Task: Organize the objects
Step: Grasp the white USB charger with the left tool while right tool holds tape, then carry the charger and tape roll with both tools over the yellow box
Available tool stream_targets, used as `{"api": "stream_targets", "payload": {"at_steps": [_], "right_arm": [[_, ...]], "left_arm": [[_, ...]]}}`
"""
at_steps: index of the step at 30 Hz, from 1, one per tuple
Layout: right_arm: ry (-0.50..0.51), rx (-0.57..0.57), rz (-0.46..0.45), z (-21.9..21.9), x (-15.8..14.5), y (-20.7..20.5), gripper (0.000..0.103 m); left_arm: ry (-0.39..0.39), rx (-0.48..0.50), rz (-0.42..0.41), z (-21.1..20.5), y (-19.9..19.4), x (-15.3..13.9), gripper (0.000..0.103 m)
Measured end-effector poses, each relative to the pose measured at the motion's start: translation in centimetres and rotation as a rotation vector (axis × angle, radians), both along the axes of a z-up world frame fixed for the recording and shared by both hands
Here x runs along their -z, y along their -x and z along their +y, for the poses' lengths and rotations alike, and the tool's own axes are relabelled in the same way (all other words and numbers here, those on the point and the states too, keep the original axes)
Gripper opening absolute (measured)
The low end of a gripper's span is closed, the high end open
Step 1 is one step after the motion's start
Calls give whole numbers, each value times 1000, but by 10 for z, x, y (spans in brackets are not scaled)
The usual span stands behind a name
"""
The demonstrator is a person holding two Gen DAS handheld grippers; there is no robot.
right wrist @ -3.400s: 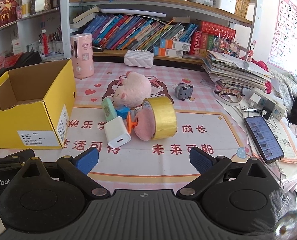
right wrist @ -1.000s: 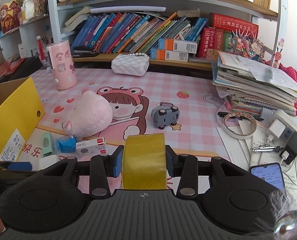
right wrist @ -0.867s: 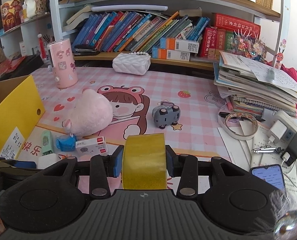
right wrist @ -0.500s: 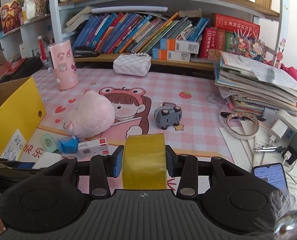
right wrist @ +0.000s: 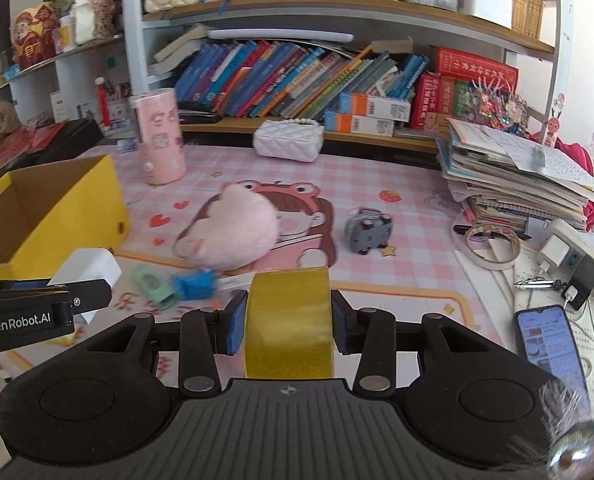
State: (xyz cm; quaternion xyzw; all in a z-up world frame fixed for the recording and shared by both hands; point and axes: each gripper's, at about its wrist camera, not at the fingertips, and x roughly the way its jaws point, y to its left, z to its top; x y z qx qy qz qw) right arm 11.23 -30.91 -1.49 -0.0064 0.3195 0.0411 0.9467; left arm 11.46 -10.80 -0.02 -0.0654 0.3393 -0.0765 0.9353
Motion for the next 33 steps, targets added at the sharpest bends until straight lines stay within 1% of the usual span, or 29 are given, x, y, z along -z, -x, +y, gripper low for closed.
{"api": "stream_targets", "payload": {"at_steps": [5, 8, 15, 20, 27, 33], "right_arm": [[11, -30, 4, 40, -3, 21, 39], [17, -50, 8, 65, -2, 34, 39], [15, -108, 55, 121, 3, 62, 39], [6, -148, 73, 155, 7, 83, 39], [-26, -168, 95, 193, 13, 106, 39], [-48, -169, 102, 211, 14, 117, 39]], "left_arm": [[11, -14, -10, 38, 25, -3, 41], [15, -29, 4, 62, 39, -2, 41], [4, -76, 35, 114, 72, 2, 41], [-7, -112, 54, 148, 95, 4, 41], [-35, -129, 54, 180, 121, 3, 41], [-44, -130, 40, 198, 132, -1, 41]]}}
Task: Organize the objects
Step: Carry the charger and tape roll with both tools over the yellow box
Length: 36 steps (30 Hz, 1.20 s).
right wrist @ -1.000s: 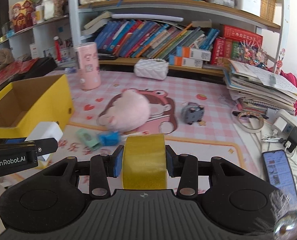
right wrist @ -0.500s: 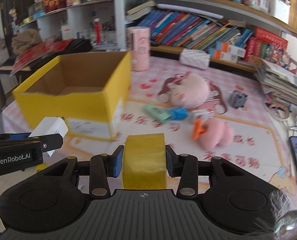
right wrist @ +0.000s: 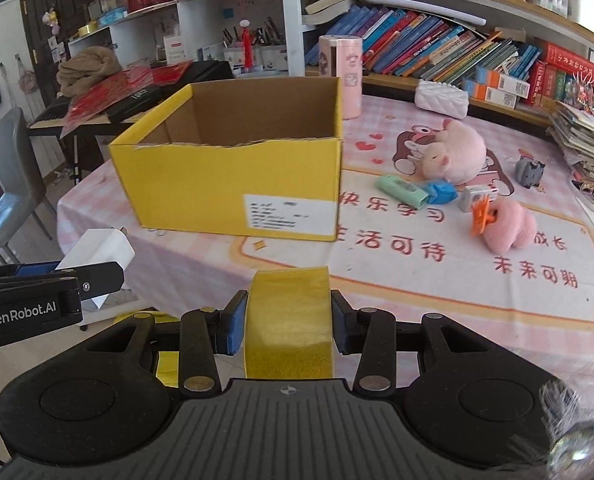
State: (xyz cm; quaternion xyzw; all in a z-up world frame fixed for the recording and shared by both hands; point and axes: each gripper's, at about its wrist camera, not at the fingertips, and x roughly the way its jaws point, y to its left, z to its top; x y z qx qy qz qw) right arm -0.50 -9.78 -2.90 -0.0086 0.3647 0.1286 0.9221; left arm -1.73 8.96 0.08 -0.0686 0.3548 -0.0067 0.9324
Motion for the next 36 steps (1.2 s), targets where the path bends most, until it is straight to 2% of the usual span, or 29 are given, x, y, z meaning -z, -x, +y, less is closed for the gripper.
{"api": "stream_targets", "payload": {"at_steps": [16, 36], "right_arm": [[14, 19, -46, 17, -12, 9, 39], [16, 51, -76, 16, -18, 12, 39]], "left_arm": [[11, 24, -60, 14, 6, -10, 41], [-1, 60, -98, 12, 7, -18, 41]]}}
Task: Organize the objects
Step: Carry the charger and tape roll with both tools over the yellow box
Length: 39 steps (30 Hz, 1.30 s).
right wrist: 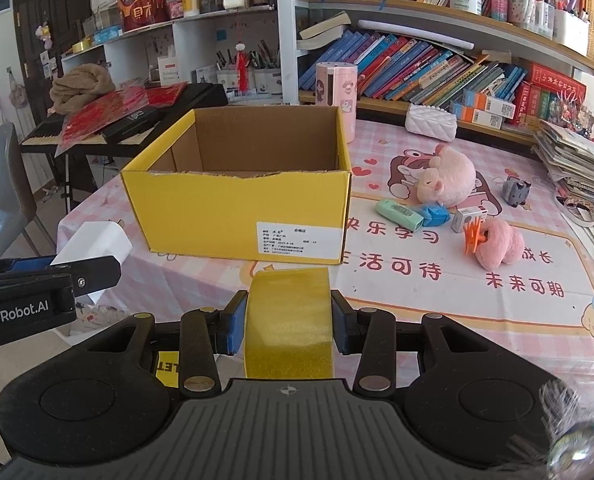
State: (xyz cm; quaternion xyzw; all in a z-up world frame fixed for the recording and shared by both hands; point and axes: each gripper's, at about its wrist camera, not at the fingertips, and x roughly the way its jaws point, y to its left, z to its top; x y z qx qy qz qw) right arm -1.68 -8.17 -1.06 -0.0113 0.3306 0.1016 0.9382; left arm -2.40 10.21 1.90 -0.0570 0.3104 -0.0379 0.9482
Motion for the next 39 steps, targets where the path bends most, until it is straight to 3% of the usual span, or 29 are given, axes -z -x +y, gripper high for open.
{"api": "stream_targets", "payload": {"at_steps": [12, 23, 32, 39], "right_arm": [[-6, -3, -48, 5, -20, -14, 39], [-28, -30, -110, 17, -40, -75, 39], [17, -146, -222, 32, -47, -140, 40], [-31, -180, -310, 28, -65, -179, 39]], "left_arm": [[-12, 13, -54, 2, -17, -19, 41], [-35, -21, -101, 7, -75, -37, 41], [-54, -77, -66, 2, -142, -28, 41], [-70, -106, -23, -4, -176, -19, 41]]}}
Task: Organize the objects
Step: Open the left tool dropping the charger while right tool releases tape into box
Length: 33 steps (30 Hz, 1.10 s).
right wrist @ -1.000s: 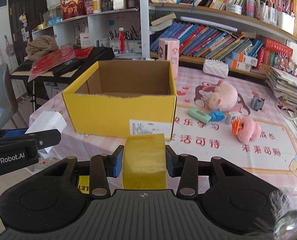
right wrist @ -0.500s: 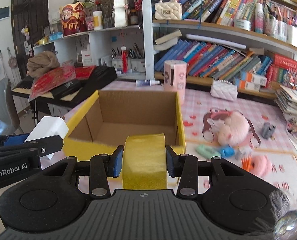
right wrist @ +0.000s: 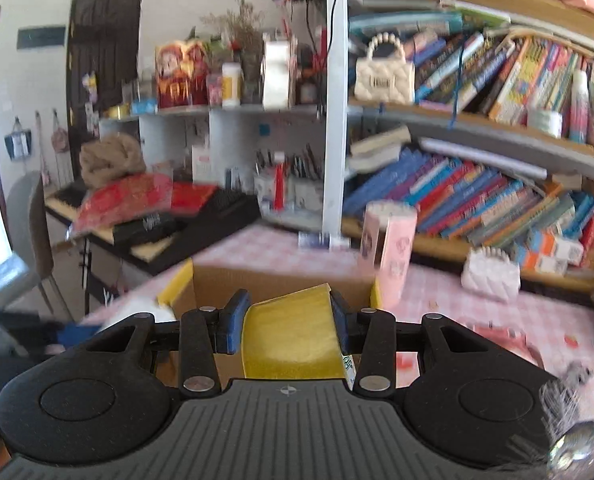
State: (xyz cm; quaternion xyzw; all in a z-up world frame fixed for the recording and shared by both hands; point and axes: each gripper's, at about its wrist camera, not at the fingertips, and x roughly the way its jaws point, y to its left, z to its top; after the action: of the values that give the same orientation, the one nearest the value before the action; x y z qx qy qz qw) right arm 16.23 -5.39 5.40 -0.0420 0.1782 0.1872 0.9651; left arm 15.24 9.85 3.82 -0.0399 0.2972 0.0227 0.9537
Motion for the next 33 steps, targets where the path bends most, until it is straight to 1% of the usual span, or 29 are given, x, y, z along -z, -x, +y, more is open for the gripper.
{"api": "stream_targets", "payload": {"at_steps": [2, 5, 9, 13, 17, 21, 25, 28, 33], "right_arm": [[20, -19, 10, 2, 2, -15, 39], [62, -41, 85, 6, 16, -36, 39], [134, -78, 166, 12, 41, -58, 39], [175, -124, 221, 15, 61, -72, 39], [211, -167, 273, 16, 75, -86, 39], [241, -198, 319, 14, 85, -97, 39], [281, -249, 306, 12, 89, -102, 39], [295, -272, 305, 11, 90, -107, 40], [351, -316, 292, 12, 92, -112, 39]], "left_arm": [[-4, -10, 15, -2, -8, 3, 41], [-18, -21, 46, -4, -19, 11, 41], [-38, -28, 92, -9, -31, 21, 41], [-54, -35, 129, -12, -40, 32, 41], [-72, -38, 166, -16, -50, 40, 41], [-96, -40, 178, -20, -57, 45, 41], [-124, -42, 183, -26, -62, 47, 41], [-142, -38, 185, -32, -64, 48, 41], [-173, -32, 186, -38, -67, 51, 41]]}}
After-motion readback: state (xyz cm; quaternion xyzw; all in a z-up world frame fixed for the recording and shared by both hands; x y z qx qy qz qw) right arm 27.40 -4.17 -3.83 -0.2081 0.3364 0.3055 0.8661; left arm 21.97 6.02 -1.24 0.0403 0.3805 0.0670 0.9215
